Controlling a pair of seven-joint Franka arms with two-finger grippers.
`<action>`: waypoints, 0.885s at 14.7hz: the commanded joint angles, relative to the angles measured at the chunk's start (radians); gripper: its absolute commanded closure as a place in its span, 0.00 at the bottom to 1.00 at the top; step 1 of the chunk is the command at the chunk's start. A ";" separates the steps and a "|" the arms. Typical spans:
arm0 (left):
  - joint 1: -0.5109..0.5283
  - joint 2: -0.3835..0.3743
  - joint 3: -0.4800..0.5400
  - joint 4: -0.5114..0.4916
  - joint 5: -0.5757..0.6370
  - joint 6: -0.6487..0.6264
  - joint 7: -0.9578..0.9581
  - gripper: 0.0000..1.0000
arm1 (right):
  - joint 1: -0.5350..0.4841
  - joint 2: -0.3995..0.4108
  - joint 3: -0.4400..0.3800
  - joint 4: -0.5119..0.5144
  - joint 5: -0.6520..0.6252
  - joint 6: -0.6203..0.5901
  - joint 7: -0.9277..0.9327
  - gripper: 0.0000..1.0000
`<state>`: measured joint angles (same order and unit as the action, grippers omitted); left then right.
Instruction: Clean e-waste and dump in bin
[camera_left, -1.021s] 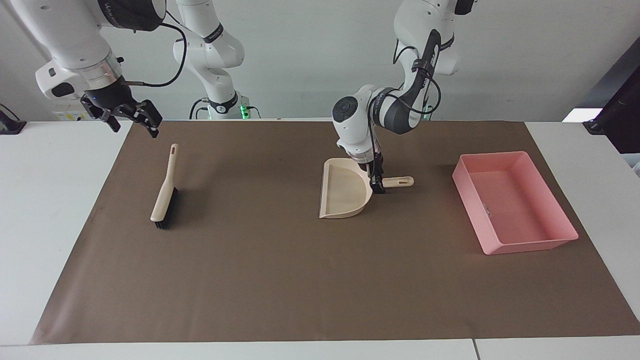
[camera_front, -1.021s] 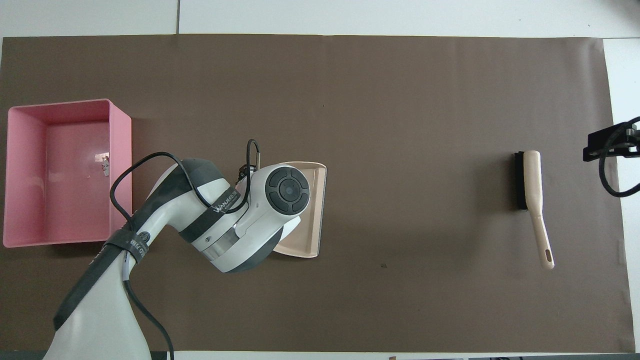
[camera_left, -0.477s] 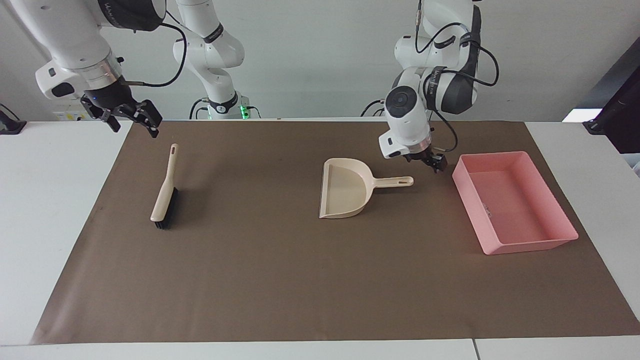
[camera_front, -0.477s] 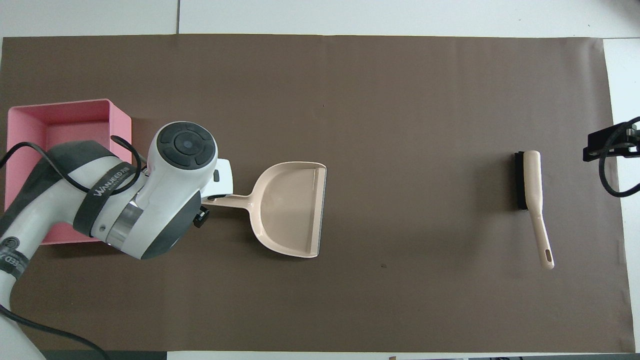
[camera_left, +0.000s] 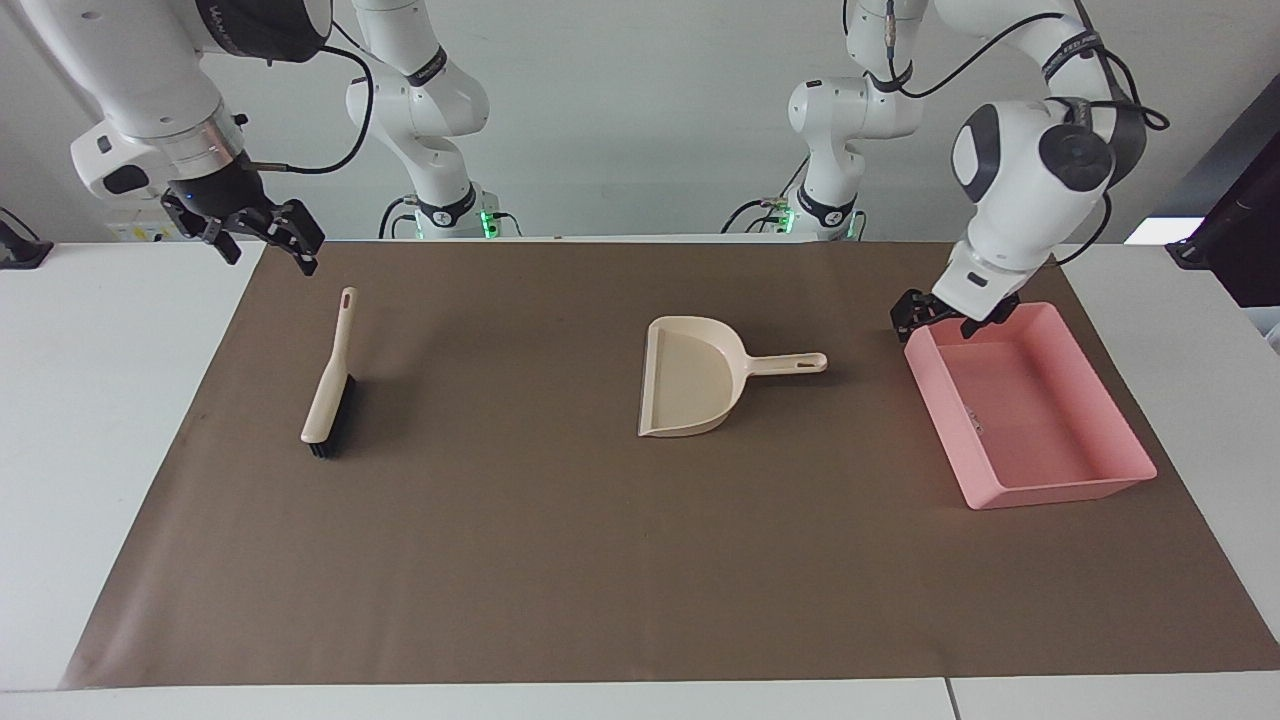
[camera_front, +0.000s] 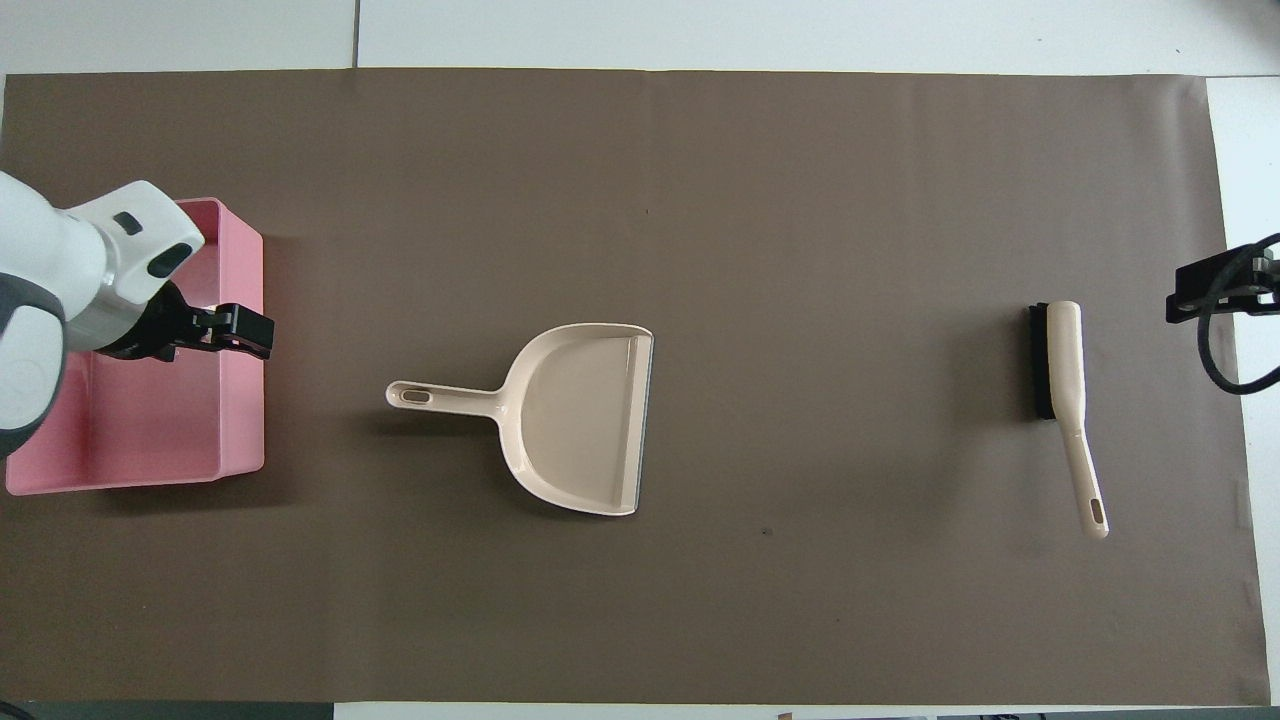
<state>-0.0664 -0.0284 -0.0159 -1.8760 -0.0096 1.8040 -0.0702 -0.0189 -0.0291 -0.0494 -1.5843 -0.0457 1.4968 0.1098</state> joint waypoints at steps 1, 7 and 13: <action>0.042 -0.011 -0.009 0.099 -0.043 -0.021 -0.026 0.02 | -0.006 -0.021 0.003 -0.028 0.018 0.017 0.005 0.00; 0.065 0.005 -0.003 0.316 -0.029 -0.204 -0.011 0.02 | -0.006 -0.021 0.002 -0.028 0.018 0.017 0.005 0.00; 0.112 0.036 -0.003 0.396 -0.021 -0.333 0.134 0.02 | -0.006 -0.021 0.002 -0.026 0.018 0.017 0.005 0.00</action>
<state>0.0363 -0.0150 -0.0137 -1.5170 -0.0338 1.5138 0.0119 -0.0189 -0.0292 -0.0494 -1.5843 -0.0457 1.4968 0.1098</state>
